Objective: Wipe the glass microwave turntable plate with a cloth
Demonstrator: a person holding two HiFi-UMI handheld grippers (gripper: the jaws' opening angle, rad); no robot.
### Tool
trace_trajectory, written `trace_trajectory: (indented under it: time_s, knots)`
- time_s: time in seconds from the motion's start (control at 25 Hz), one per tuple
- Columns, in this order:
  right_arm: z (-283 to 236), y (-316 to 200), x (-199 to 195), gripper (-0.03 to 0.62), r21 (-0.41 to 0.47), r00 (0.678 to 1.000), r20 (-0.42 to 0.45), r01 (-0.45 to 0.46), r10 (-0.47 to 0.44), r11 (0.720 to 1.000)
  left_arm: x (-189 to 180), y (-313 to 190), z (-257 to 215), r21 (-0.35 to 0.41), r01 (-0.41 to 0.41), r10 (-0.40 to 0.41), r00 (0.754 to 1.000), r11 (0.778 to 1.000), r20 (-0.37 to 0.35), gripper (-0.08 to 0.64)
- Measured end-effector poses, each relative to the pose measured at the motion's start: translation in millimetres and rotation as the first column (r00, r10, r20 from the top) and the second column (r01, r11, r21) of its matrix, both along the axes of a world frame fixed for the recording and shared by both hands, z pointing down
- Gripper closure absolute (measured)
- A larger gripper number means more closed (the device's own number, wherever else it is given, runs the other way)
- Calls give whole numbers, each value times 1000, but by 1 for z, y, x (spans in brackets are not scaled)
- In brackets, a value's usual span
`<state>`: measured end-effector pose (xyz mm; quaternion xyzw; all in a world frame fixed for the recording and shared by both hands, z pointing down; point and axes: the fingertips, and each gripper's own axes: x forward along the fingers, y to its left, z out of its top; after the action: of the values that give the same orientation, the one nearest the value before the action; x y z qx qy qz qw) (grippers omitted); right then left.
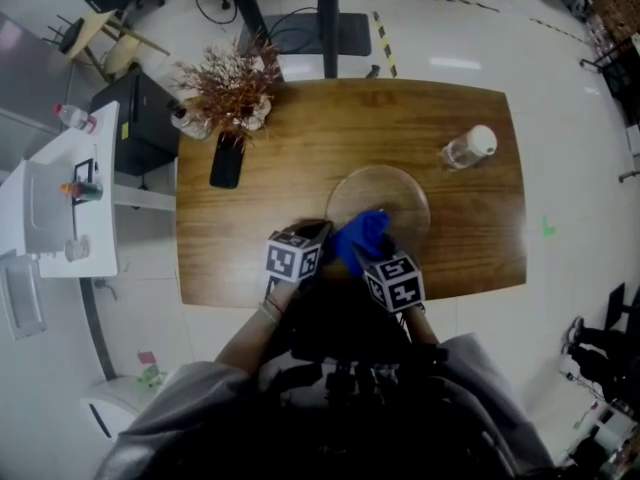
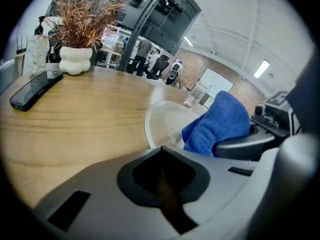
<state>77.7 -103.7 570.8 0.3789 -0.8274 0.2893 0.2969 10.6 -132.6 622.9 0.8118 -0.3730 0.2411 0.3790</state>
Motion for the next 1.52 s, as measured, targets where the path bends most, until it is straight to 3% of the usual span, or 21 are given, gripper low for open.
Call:
trace_trajectory:
  time_s: [0.2,0.36,0.52,0.8,1.28,1.52]
  knots:
    - [-14,-63,36,440,100,994,-48,-94,99,991,2,2,0,2,5,-5,1000,1000,-11,565]
    - [-22,-129,72,440,186,971,-99,-197,218,963,1,0,0,18,3,-3,1000,1000,1,565]
    - [-14,-161,95,440,188,944,-116,-286,310,940,0,1,0,15,7,-7,1000,1000,4,565]
    - [-4,-108,83,440,135,949,-55,-301,310,944,0,-1,0,-16,-6,6,1000,1000,-15,565]
    - [4,37,43,440,-14,988,-40,-151,150,988,0,-3,-3,-34,-2,1,999,999,-38,565]
    - [1,44,41,440,-25,992,-39,-118,117,993,-1,-2,-2,-29,0,-1,1000,1000,-30,565]
